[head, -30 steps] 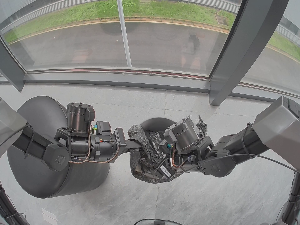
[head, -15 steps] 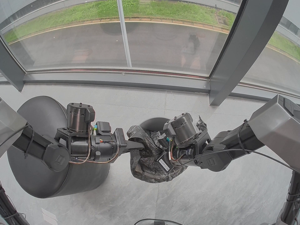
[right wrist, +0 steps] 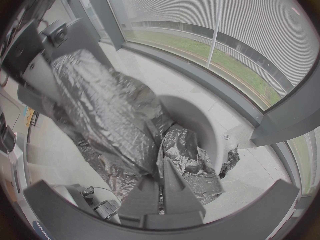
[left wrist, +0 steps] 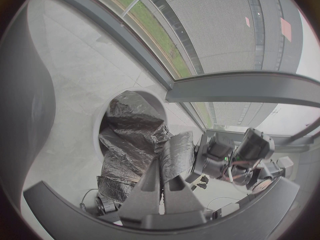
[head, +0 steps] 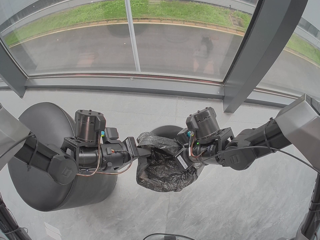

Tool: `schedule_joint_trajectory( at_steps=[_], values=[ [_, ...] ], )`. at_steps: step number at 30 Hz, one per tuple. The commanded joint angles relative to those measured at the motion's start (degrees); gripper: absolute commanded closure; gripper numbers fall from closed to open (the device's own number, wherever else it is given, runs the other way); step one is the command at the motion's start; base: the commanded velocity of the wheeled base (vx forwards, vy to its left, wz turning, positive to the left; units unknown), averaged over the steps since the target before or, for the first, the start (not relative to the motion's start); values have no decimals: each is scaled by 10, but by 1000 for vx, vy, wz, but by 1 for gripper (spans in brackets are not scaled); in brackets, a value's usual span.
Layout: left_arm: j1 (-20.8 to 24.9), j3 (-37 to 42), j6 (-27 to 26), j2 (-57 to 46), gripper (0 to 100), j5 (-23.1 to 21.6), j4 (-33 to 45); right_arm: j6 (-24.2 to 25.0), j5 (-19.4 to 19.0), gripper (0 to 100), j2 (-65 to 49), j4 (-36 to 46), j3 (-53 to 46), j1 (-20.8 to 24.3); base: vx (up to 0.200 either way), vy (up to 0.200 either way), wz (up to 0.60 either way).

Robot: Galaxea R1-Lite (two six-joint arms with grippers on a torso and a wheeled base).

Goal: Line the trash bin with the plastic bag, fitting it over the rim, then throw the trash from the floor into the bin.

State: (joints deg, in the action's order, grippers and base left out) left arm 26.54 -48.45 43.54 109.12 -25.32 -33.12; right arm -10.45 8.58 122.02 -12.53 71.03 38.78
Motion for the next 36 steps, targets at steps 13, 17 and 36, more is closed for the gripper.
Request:
schedule_joint_trajectory(
  at_steps=[13, 17, 36],
  values=[
    [17, -16, -192, 39, 100, 129, 3, -2, -1, 100, 0, -1, 38, -33, 0, 0, 0],
    [16, -29, -225, 51, 100, 165, 3, -2, -1, 100, 5, -1, 53, -46, 0, 0, 0],
    [4, -92, -247, 81, 100, 200, 9, -16, -2, 100, 60, -2, 152, -62, 0, 0, 0]
  ],
)
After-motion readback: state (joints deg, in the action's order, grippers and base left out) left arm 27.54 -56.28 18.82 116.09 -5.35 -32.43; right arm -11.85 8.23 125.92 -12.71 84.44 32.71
